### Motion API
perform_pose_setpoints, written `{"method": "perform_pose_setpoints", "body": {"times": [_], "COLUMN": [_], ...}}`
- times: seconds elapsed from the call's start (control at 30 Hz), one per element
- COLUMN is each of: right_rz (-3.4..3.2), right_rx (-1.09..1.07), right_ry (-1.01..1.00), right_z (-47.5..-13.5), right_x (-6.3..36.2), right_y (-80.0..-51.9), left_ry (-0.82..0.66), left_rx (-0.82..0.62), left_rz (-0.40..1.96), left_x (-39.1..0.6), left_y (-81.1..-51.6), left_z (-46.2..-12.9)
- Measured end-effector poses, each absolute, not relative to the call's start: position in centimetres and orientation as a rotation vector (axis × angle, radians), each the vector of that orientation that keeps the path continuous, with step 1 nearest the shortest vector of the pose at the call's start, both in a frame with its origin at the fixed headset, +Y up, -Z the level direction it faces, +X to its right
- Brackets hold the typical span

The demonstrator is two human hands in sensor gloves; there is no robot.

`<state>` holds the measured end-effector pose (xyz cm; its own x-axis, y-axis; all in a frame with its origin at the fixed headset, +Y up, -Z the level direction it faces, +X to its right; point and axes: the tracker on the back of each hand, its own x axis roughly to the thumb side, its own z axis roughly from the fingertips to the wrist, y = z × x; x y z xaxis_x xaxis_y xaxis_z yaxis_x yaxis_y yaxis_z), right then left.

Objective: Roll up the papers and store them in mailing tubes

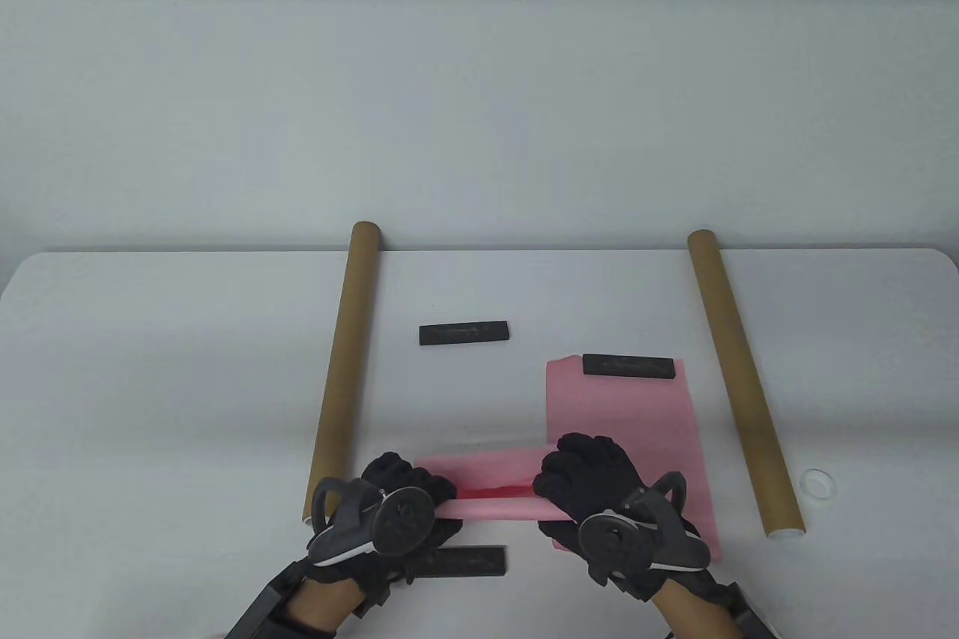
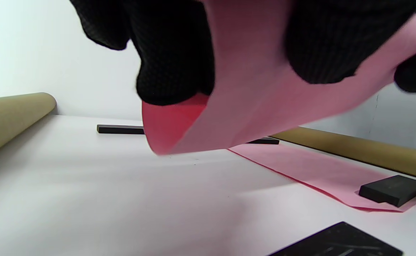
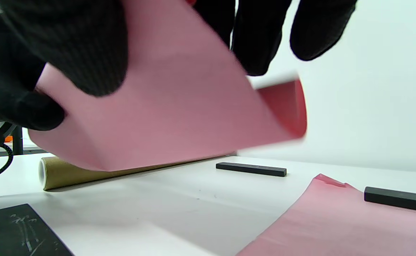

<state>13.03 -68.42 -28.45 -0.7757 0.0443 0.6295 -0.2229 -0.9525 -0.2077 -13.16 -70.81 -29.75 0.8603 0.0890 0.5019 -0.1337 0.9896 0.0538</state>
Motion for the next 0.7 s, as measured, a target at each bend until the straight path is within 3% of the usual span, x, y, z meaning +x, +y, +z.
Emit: {"method": "perform_pose_setpoints", "body": {"times": [0.23, 0.43, 0.7], "right_rz": [2.781, 2.825, 2.779], "right_rx": [0.975, 0.996, 0.989], "right_ry": [-0.292, -0.431, -0.376], "right_z": [-28.92, -28.34, -28.47], "right_x": [13.35, 13.3, 13.24], "right_y": [-68.67, -68.34, -68.3], "left_ry": [-0.563, -0.538, -0.537], "left_rx": [0.176, 0.129, 0.188], "left_rz": [0.016, 0.105, 0.046], "left_x": [-12.57, -13.14, -13.07], "left_y": [-70.64, -70.65, -70.33], "left_z": [-29.16, -29.65, -29.2]}}
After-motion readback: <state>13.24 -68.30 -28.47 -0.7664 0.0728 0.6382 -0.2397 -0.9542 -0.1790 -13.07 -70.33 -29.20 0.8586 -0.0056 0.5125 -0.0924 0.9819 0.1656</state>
